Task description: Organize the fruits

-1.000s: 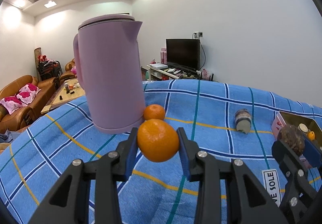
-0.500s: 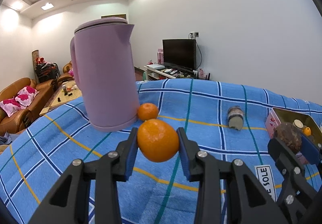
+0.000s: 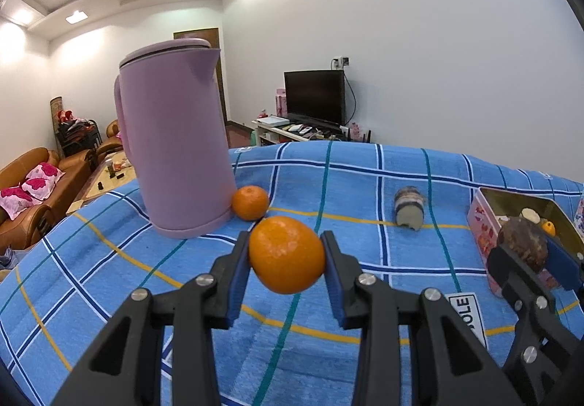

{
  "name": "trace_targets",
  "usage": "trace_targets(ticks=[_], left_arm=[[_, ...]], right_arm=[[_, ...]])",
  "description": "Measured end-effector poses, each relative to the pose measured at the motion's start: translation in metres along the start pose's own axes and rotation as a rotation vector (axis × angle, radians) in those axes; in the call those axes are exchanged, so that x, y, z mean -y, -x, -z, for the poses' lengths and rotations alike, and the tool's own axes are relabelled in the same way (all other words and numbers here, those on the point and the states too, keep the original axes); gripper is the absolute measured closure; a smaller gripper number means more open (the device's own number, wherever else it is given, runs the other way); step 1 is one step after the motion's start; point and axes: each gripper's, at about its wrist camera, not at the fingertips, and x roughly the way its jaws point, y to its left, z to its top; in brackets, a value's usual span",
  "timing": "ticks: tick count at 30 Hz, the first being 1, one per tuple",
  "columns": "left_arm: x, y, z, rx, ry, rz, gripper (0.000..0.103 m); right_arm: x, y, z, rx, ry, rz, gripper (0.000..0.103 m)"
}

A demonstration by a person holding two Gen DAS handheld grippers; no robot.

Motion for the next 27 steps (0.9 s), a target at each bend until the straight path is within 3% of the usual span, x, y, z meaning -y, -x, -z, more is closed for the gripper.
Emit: trace_targets(ticks=[27], left_arm=[[0.056, 0.016, 0.002, 0.011, -0.076, 0.084, 0.063]], right_arm=[[0.053, 0.020, 0.008, 0.009, 0.008, 0.077, 0.061]])
